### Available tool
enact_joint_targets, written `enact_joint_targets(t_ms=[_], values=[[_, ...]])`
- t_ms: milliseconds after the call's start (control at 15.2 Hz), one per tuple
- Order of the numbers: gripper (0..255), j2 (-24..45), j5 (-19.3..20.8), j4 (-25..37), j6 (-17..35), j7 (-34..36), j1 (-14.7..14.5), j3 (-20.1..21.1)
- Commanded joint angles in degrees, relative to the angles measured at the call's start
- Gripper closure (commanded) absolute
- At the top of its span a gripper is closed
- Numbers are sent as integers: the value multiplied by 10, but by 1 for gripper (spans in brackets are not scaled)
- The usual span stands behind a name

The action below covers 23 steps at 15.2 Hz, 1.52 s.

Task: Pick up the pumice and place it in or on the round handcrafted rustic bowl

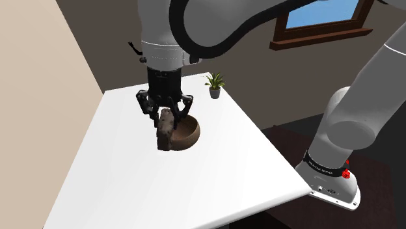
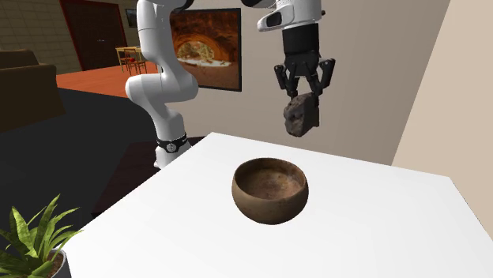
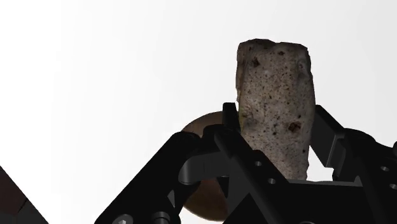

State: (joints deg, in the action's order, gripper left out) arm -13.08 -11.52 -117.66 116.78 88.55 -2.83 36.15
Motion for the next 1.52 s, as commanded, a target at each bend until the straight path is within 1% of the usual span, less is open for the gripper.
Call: enact_joint_targets(t_ms=[0,330,528,1452], values=[[255,-1,-1,6,-10,-29,10,-20],[255,15,5,28,-27,-91,37,-61],[255,35,13,53,-40,-130,55,-86],[255,53,13,-38,67,-135,52,-77]])
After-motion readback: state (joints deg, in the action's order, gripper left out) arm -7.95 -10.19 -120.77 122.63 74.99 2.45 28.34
